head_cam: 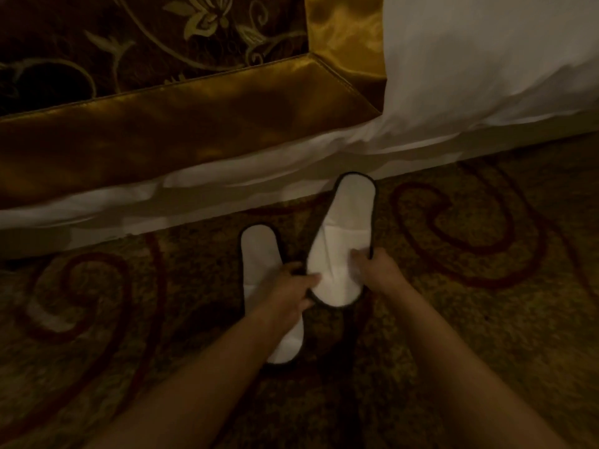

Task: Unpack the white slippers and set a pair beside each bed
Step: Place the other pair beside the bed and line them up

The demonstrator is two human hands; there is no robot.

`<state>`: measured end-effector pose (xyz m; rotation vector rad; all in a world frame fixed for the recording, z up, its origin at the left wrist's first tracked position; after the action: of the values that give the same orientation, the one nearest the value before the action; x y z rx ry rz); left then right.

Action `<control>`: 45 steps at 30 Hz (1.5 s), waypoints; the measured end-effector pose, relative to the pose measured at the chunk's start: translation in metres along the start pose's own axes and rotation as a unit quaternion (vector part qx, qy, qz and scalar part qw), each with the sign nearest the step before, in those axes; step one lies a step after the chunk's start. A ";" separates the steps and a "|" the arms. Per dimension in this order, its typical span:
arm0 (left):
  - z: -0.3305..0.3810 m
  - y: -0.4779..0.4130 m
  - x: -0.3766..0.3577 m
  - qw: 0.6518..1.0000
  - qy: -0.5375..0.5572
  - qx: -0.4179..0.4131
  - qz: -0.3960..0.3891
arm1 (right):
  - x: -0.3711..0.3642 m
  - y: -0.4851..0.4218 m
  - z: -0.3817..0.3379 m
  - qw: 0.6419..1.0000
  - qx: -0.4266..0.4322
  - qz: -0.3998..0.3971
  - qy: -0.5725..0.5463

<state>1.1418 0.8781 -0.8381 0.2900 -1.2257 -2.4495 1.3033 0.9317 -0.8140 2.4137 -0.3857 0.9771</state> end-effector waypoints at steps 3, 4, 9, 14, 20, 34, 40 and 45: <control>-0.023 0.011 -0.016 0.998 -0.052 0.006 -0.028 | 0.001 -0.004 0.010 0.999 -0.018 0.041 0.013; -0.024 0.011 -0.016 0.996 -0.087 -0.017 -0.025 | 0.003 -0.006 0.015 0.998 -0.024 0.049 0.021; 0.013 0.006 0.010 0.828 -0.420 -0.347 0.137 | 0.004 -0.015 0.032 0.988 0.038 0.022 0.147; -0.014 -0.019 0.034 0.705 -0.620 -0.311 0.148 | -0.007 -0.017 0.041 0.971 0.071 0.003 0.229; -0.038 -0.026 0.045 0.699 -0.650 -0.266 0.135 | -0.022 -0.008 0.039 0.948 0.142 0.015 0.286; -0.034 -0.030 0.040 0.715 -0.638 -0.249 0.141 | -0.043 -0.005 0.056 0.919 0.182 0.027 0.349; -0.034 -0.029 0.041 0.711 -0.638 -0.252 0.154 | -0.047 -0.009 0.058 0.920 0.173 0.009 0.351; -0.003 -0.005 0.050 0.738 -0.626 -0.216 0.133 | -0.010 -0.002 0.049 0.936 0.112 -0.022 0.332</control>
<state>1.0966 0.8570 -0.8448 -1.7816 -0.8384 -2.4295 1.3249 0.9069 -0.8522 2.0868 0.0312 1.8012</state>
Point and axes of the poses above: each hand's wrist, its own y-axis away from the middle knuckle, its own x-axis out of the back of the hand, z = x × y, the point moved 8 cm from there along -y, towards the middle knuckle, and after that the axes turned 15 degrees about z, right-handed, at the moved point
